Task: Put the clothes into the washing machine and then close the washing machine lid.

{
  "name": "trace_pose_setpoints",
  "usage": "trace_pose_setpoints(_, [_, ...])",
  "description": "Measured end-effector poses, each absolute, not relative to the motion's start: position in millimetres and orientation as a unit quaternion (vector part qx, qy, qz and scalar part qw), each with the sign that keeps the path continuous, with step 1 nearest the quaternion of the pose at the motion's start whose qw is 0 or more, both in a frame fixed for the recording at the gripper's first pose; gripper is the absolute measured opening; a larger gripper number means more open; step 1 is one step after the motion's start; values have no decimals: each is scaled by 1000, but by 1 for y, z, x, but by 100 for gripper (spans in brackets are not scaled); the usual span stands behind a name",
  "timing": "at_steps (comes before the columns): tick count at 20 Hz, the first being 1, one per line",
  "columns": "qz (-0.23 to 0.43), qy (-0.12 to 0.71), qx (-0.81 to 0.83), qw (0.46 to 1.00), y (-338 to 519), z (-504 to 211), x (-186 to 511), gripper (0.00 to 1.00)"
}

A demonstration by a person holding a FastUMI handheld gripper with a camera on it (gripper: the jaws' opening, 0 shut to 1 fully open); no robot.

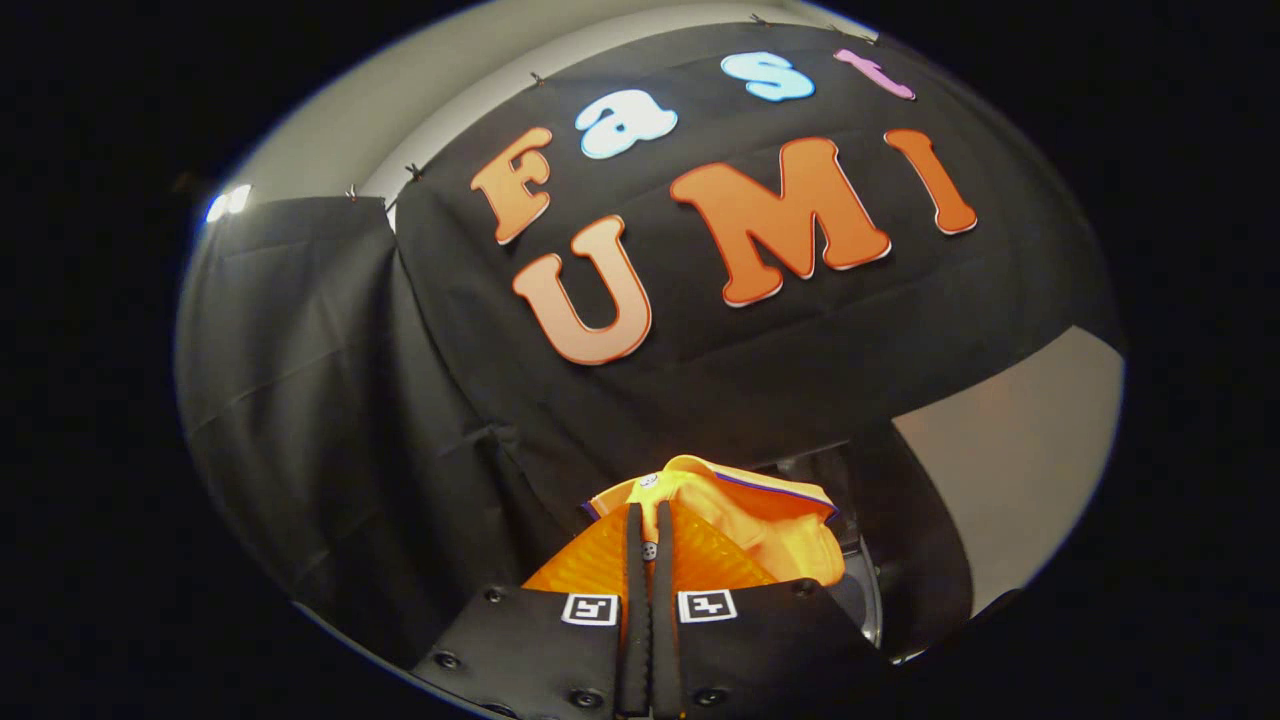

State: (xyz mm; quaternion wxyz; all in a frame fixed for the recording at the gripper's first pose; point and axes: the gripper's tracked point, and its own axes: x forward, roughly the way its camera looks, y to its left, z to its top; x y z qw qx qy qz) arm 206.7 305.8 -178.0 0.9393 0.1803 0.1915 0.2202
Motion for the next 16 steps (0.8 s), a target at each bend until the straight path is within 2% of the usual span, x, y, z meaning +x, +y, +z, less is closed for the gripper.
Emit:
trace_pose_setpoints(6, [188, 274, 177, 926, 345, -324, 247, 9])
trace_pose_setpoints(11, [145, 367, 164, 904, 353, -440, 255, 9])
trace_pose_setpoints(16, [114, 456, 146, 871, 368, -500, 277, 9])
